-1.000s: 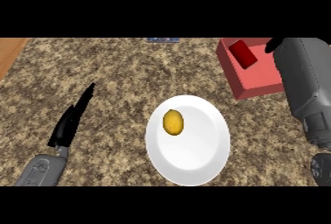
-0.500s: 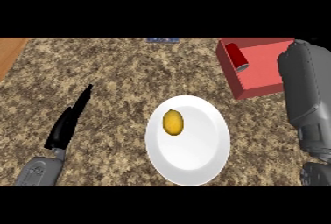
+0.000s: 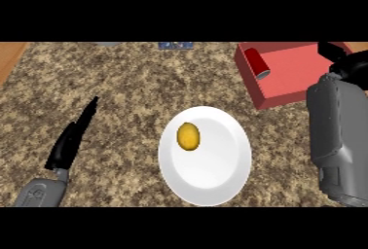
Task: Pick the can from the plate and place it in the cardboard box
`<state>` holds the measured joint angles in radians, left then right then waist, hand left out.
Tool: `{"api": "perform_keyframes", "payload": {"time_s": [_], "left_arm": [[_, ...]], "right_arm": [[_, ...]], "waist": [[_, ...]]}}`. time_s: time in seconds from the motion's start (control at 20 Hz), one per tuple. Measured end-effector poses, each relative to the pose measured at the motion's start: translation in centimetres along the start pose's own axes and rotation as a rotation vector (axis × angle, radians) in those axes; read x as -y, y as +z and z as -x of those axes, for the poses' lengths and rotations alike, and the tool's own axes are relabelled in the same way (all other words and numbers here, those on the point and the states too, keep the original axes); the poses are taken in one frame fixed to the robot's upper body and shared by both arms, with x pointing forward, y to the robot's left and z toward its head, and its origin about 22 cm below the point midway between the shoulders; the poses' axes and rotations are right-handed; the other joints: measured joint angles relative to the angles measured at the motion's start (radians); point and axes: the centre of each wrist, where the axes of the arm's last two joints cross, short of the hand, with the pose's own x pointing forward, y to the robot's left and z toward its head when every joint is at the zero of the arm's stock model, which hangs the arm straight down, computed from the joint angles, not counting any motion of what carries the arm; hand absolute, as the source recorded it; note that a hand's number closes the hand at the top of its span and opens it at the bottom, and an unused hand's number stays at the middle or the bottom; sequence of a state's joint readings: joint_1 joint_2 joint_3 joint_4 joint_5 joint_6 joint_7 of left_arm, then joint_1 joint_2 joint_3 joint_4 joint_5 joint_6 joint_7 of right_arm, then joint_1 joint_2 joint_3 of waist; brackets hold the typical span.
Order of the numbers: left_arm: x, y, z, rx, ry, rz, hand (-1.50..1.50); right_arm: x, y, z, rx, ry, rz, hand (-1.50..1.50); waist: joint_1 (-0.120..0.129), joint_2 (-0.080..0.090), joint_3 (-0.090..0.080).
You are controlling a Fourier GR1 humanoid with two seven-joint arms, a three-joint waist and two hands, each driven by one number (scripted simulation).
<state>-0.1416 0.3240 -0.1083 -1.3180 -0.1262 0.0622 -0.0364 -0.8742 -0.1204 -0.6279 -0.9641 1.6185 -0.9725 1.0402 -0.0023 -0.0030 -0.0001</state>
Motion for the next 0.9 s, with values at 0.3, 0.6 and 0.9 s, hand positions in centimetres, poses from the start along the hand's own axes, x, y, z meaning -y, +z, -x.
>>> {"api": "perform_keyframes", "payload": {"time_s": [0.3,0.6,0.9], "left_arm": [[0.0,-0.1,0.0,-0.009,0.002,-0.01,0.0],[0.0,-0.1,0.1,-0.005,0.003,-0.01,0.0],[-0.4,0.3,-0.2,0.001,-0.003,-0.006,0.0]], "right_arm": [[2.7,0.1,4.3,0.015,-0.068,0.115,-1.5],[6.8,0.4,8.8,0.041,-0.089,0.185,-1.5],[10.7,1.3,12.3,0.097,-0.056,0.193,-1.5]], "waist": [[-0.012,-0.003,0.0],[-0.008,-0.003,0.0],[-0.001,-0.001,0.0]]}}
